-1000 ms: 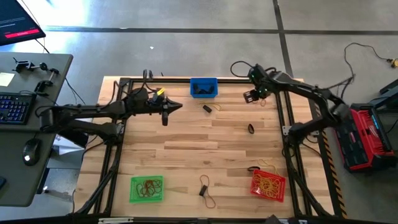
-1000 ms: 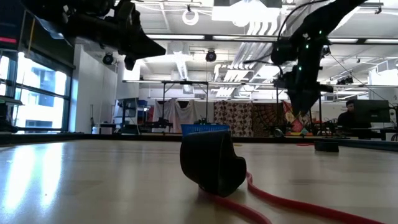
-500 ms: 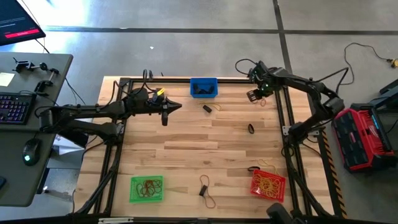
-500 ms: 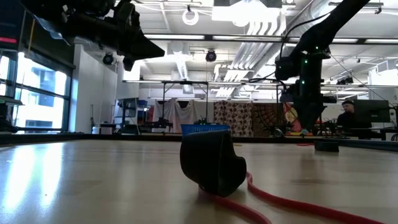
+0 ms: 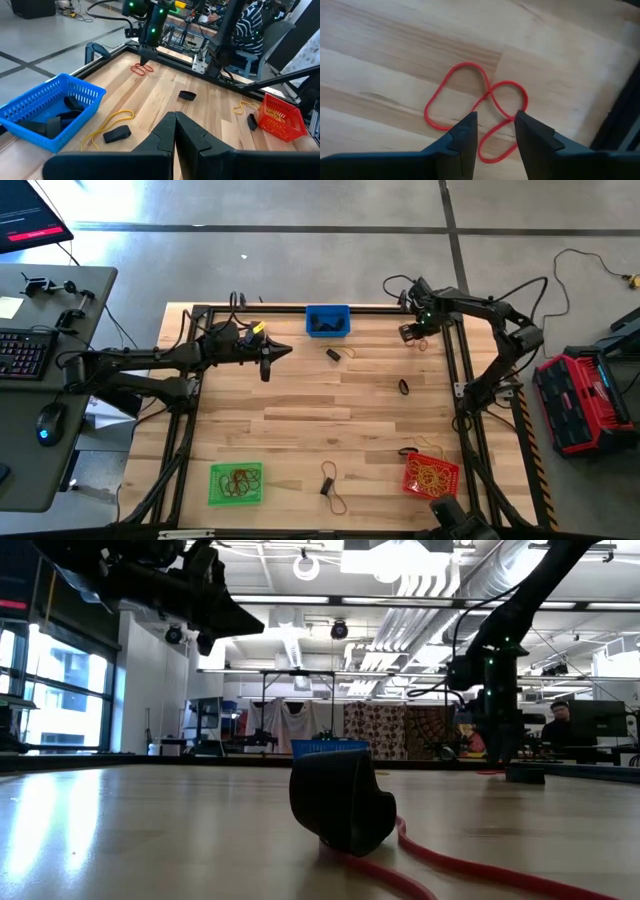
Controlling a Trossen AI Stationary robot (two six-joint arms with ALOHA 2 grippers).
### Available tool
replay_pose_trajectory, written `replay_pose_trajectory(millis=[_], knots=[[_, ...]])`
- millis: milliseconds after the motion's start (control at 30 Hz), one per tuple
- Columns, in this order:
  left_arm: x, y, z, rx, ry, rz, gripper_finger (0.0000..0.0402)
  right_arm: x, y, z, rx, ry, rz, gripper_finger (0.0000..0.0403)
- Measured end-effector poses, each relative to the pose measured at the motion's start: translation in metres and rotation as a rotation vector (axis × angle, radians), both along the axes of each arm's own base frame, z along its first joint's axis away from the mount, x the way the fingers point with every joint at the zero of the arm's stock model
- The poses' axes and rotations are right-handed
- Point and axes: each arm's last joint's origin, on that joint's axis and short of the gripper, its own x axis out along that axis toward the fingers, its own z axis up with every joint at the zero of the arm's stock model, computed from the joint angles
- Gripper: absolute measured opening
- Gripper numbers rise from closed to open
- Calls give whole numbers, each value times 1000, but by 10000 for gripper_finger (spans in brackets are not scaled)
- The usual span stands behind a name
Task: Sort rubber bands into baskets
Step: Put the red rubber band into the green basket
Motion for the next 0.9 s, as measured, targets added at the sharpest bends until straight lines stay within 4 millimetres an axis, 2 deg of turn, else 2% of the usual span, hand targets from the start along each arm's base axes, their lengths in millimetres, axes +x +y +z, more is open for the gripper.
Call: replay_pose_trajectory(millis=[233,367,733,900], knots=[[0,0,0,-1,5,0,0,0,-2,0,-14,-12,-30,78],[0,0,-1,-3,9,0,0,0,-3,1,-35,-10,-69,71],[0,0,-1,3,11,15,0,6,-3,2,-57,-23,-121,142],[0,1,-1,6,15,33,0,13,1,5,-17,-74,-276,166]])
